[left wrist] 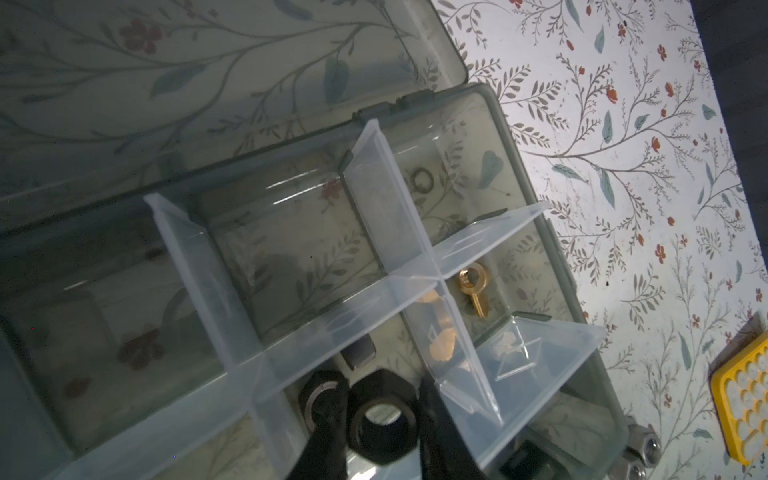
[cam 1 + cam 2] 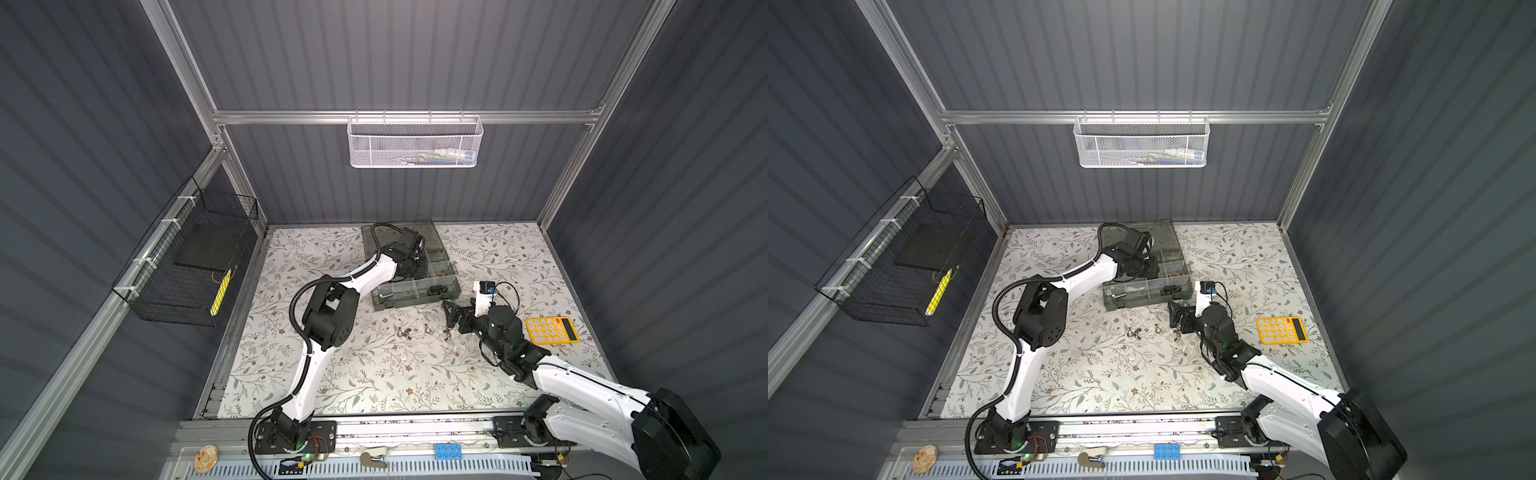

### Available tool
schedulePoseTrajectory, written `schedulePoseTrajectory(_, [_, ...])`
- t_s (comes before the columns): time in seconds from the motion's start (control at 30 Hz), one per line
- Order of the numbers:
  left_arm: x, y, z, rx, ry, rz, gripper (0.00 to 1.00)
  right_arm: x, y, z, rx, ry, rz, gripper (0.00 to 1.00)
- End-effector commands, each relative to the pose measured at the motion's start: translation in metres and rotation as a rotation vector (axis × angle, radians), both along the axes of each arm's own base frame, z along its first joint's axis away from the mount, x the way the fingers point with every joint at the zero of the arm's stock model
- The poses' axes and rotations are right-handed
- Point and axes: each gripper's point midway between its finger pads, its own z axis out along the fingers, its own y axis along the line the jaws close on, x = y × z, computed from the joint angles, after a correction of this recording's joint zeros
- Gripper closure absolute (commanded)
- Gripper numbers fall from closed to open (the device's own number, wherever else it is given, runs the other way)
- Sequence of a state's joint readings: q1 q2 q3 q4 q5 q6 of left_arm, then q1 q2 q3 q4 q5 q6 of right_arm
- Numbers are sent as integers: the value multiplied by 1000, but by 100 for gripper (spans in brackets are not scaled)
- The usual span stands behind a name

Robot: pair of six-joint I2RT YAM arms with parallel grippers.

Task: Sort the screws and nuts into containers
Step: 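Open the left gripper to drop the black hex nut into the compartment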

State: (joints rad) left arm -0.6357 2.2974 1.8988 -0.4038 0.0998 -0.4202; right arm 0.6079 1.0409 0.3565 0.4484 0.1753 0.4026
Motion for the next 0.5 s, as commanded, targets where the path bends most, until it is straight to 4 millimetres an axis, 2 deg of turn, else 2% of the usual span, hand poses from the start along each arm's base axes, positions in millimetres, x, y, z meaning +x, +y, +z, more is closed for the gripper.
schedulePoseTrajectory(0.0, [-1,-7,1,-13,-3,-19,66,2,1,10,26,-20,2,1])
schedulePoseTrajectory(0.23, [-4,-4,6,-16,-3,-19,57,2,1,9,25,-16,2,1])
schedulePoseTrajectory(0.47, [-8,-1,27,-27,-27,-18,51,2,-1,8,24,-10,-7,1])
